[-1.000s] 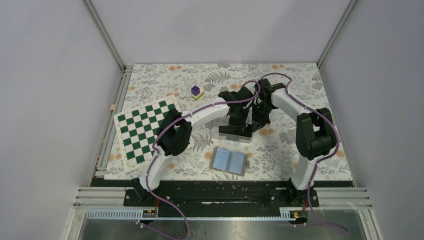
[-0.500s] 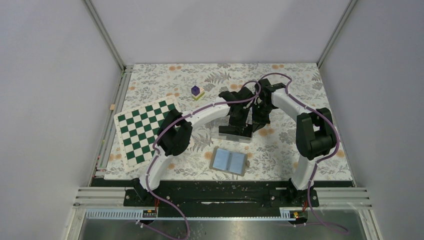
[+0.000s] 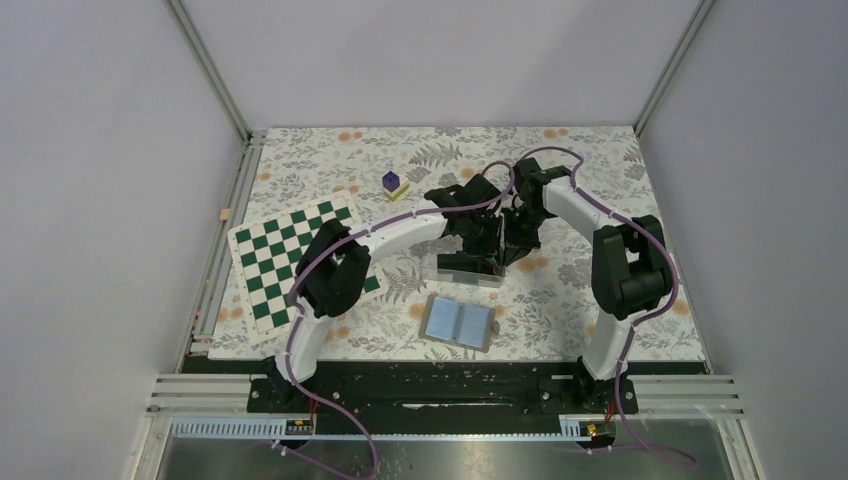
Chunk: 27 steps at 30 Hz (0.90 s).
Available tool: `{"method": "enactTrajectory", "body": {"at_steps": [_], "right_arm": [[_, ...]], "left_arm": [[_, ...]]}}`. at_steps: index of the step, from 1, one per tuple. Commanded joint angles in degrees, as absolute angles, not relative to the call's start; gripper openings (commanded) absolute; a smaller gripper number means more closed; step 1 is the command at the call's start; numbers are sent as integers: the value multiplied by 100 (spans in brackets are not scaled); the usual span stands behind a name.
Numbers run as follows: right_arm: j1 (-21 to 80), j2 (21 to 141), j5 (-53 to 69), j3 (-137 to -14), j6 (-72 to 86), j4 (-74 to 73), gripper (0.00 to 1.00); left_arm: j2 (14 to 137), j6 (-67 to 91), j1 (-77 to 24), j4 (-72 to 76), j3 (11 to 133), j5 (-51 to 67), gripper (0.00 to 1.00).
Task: Put the credit cards into the card holder
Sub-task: Pick up the credit card from the storage box.
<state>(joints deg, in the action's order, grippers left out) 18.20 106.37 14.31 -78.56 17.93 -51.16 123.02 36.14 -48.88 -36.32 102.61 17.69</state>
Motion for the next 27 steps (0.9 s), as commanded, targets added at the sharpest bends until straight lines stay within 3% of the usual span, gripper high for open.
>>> {"method": "enactTrajectory", "body": {"at_steps": [1, 4, 8, 12, 22, 27], "right_arm": [[1909, 10811, 1562, -7844, 1756, -5135, 9], [1907, 10798, 1564, -7840, 1758, -5138, 9], [1907, 10756, 1520, -7832, 1758, -5145, 9], [1907, 10489, 1418, -7843, 1766, -5139, 12], [1782, 9036, 1869, -7925, 1769, -5122, 60], [1473, 8286, 3034, -7399, 1795, -4842, 70]], "left_arm": [[12324, 3833, -4868, -3222, 10138, 2173, 18], [12405, 3900, -4852, -3215, 10118, 2131, 16], [12385, 3918, -4823, -3198, 10089, 2070, 0], [11988, 4027, -4761, -2944, 9780, 1973, 0], [9725, 4240, -4469, -2149, 8270, 1426, 0], [8538, 4649, -4230, -1116, 6810, 2234, 0]]}}
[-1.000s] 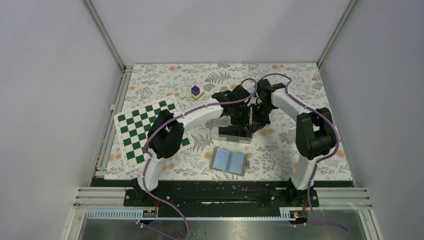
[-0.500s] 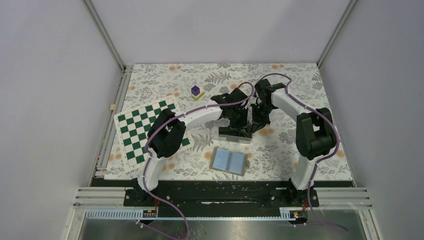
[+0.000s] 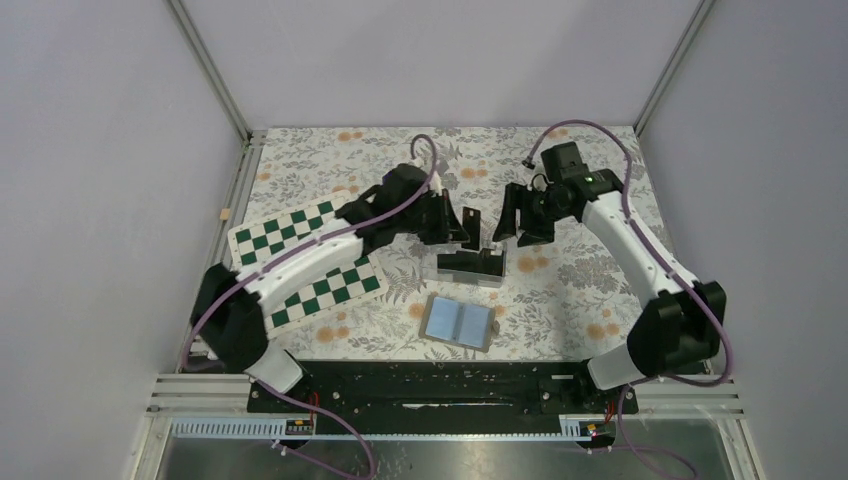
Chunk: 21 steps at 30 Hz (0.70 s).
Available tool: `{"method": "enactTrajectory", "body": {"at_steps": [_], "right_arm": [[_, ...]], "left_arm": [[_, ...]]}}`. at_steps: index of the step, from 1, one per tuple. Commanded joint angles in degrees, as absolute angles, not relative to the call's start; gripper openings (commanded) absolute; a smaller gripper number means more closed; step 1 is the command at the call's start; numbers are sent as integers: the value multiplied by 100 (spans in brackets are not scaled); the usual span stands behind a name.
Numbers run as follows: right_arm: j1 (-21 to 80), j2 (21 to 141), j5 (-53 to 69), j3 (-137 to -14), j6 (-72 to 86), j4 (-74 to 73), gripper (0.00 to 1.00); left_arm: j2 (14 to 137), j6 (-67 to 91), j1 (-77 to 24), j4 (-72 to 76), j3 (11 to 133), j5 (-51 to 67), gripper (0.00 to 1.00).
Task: Put the credit cards into the card holder
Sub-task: Pick up the credit card from the storage box.
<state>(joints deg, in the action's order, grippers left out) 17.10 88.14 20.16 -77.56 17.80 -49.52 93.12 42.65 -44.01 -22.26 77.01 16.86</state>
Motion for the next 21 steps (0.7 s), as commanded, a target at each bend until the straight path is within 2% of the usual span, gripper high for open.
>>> {"method": "enactTrajectory", "body": {"at_steps": [1, 7, 11, 15, 21], "right_arm": [[1445, 8148, 3319, -7251, 1832, -4759, 70], [1415, 7463, 5405, -6237, 2273, -3813, 65], [1417, 7207, 6491, -5458, 3125, -2388, 58], [1416, 7037, 6921, -5033, 3468, -1771, 56], [1415, 6997, 7261, -4682, 4208, -810, 44]], "left_arm": [[8317, 4742, -4209, -911, 6529, 2402, 0], [7467, 5903, -4131, 1167, 4975, 3783, 0], [7329, 6855, -4126, 2839, 4346, 4467, 0], [7212, 6908, -4119, 2957, 4165, 4470, 0], [7325, 6950, -4120, 3002, 4224, 4562, 0]]}}
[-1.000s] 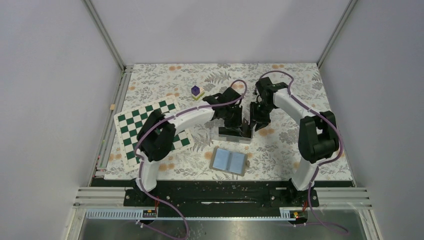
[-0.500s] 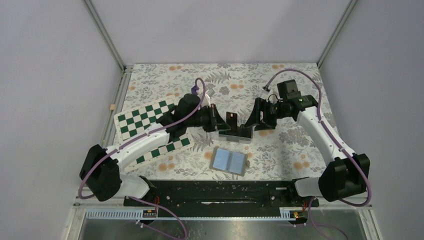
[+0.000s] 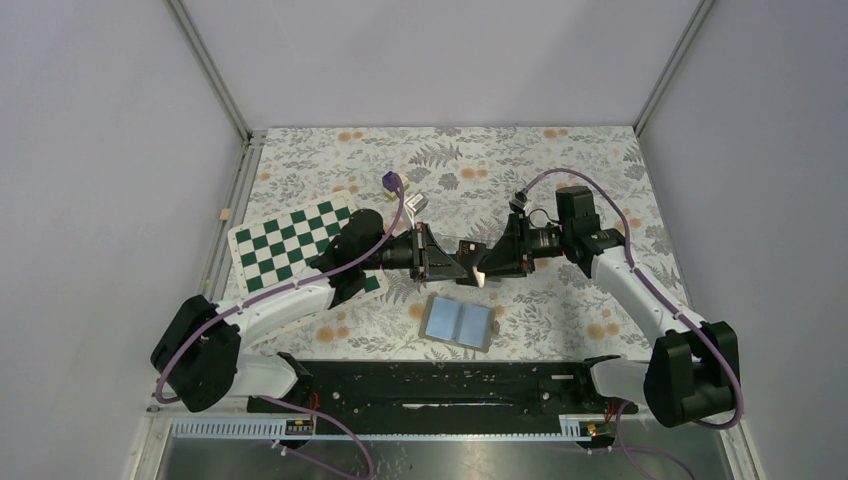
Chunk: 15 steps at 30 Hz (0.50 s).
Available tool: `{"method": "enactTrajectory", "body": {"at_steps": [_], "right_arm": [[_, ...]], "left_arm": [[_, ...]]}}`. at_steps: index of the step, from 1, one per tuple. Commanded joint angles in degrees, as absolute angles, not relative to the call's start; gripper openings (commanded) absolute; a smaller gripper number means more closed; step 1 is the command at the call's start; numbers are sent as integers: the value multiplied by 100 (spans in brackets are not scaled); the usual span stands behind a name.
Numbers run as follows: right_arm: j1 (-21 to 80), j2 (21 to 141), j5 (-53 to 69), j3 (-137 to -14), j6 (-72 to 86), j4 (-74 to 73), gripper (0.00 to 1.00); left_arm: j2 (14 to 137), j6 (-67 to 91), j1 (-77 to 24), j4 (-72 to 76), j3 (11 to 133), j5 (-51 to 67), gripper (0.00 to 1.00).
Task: Put the credit cards into the card holder
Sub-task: Pick up the credit card from the storage box.
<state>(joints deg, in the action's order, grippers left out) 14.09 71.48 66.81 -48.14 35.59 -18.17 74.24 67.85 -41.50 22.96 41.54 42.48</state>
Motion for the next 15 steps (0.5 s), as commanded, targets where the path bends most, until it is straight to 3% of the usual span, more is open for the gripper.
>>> {"method": "enactTrajectory", "body": {"at_steps": [1, 9, 15], "right_arm": [[1415, 6990, 7304, -4630, 4373, -600, 41], [1424, 7035, 7664, -4102, 6370, 1996, 26], [1447, 7169, 7691, -3903, 7047, 2872, 13]], "left_arm": [[7343, 6945, -4120, 3005, 4238, 4577, 0], [7505, 6952, -4122, 2981, 4239, 4574, 0], [7613, 6961, -4118, 2986, 4171, 4517, 1]]}}
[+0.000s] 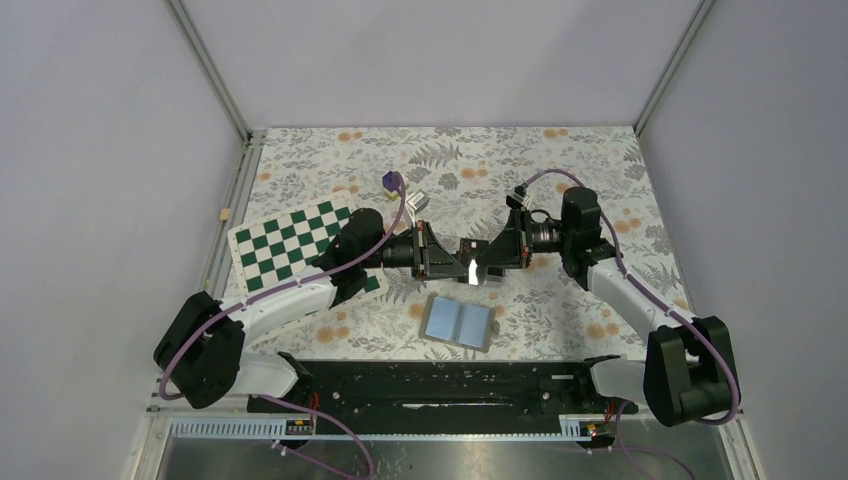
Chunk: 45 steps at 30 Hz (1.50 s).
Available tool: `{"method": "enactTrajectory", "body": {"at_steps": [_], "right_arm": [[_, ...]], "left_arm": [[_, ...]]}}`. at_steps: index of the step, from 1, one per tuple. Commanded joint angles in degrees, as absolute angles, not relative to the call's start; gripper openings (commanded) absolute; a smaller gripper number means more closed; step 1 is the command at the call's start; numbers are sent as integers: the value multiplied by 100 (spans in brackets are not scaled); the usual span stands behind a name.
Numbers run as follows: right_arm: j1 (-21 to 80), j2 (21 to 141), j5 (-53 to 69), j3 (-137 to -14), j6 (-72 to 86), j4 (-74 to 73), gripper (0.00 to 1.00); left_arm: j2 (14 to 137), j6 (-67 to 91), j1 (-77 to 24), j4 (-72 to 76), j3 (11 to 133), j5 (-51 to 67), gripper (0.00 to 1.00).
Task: Put the credit cards into the card holder
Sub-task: Pick up the credit card from the storage box, then insert the credit card into the card holder.
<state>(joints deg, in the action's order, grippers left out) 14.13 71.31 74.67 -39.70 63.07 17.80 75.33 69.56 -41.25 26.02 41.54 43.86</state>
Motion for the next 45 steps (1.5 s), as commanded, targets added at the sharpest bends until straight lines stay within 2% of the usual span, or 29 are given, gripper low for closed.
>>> {"method": "enactTrajectory", "body": {"at_steps": [1, 4, 5, 8, 11, 14, 16, 21, 29, 39, 45], "right_arm": [[1455, 7180, 7685, -3902, 7049, 2874, 10], [1482, 7211, 7690, -3899, 7049, 2902, 0], [1492, 7208, 7693, -3893, 7037, 2927, 0], [1503, 7138, 7557, -3824, 6781, 2689, 0], [1503, 6985, 7021, -3819, 5475, 1168, 0], [1512, 6871, 5901, -3896, 3898, -826, 0], [1512, 6807, 5350, -3593, 3775, -845, 0], [1595, 6857, 4610, -2386, 4759, 1042, 0], [2180, 7562, 4236, -2039, 4897, 1926, 0], [2197, 8041, 4035, -2105, 4554, 1852, 0], [2193, 7629, 3726, -2243, 4170, 1029, 0]], "left_arm": [[7636, 6954, -4123, 2979, 4160, 4528, 1], [7631, 6927, -4131, 2944, 4104, 4533, 4], [7598, 6889, -4131, 2907, 4074, 4491, 7], [7387, 6644, -4116, 2479, 3941, 4164, 24], [7118, 6211, -4117, 1462, 3841, 3548, 39], [6994, 5845, -4094, 193, 3773, 2834, 44], [7006, 5681, -4051, -249, 3583, 2527, 45], [7610, 5456, -4014, -346, 3205, 2165, 41], [8488, 5313, -4022, -27, 3068, 2144, 22], [8832, 5797, -4350, 493, 2884, 2436, 2], [8833, 6073, -4461, 492, 2789, 2321, 0]]}}
